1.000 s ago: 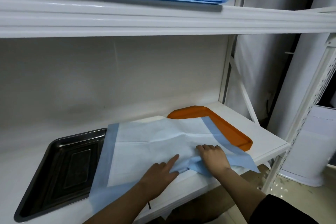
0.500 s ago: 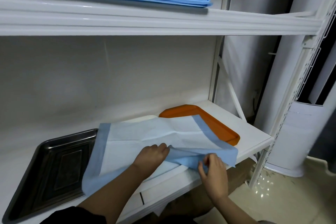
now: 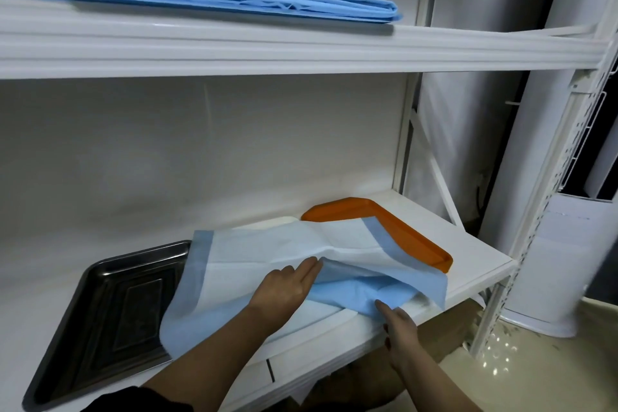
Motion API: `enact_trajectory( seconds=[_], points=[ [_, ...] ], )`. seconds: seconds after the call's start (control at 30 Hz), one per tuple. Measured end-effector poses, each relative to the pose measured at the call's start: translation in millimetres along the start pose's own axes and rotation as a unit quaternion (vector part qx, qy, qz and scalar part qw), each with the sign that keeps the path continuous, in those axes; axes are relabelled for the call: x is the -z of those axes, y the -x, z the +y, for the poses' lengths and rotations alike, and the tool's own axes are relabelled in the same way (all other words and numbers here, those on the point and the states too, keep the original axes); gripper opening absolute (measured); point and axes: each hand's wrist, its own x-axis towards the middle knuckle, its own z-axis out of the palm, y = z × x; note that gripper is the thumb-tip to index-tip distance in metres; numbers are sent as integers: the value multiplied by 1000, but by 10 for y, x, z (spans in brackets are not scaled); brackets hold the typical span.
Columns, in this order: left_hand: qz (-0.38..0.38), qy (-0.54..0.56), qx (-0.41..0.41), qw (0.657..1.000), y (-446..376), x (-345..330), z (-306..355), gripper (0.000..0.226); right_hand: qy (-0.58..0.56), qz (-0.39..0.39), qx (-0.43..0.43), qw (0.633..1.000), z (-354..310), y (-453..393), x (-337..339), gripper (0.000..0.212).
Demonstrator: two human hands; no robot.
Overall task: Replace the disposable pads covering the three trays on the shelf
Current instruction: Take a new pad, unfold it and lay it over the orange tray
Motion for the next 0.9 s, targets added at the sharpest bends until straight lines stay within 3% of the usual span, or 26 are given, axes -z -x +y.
enact_trajectory(
  seconds=[0.13,0.23,0.33,0.47,0.57,0.63,0.7,0.8,0.9],
  points=[
    [7,-4,15,1000,-7,16,-10,97,118,-15,54,991,-66,-50,-58,25],
    [3,1,24,1000,-37,42,-36,104,128,-18,128,983,-148,-64,-108,21],
    [-5,7,37,999,-65,88,-62,110,60,-45,148,986,-251,-65,-186,15],
    [-16,7,54,998,-95,111,-75,111,-50,-53,100,992,-393,-36,-275,20],
    [-23,6,60,998,-121,132,-91,110,-118,-140,109,977,-420,-4,-310,21],
    [-26,-1,60,998,-139,154,-98,106,-57,-185,150,969,-375,-21,-308,23],
    [-33,-9,60,998,-149,170,-93,104,98,-189,201,956,-290,-95,-299,27],
    [-52,-14,61,997,-155,162,-91,107,350,-98,227,903,-177,-225,-330,12],
    [-62,-15,60,996,-148,178,-101,107,380,-73,241,890,-190,-224,-388,30]
  ],
)
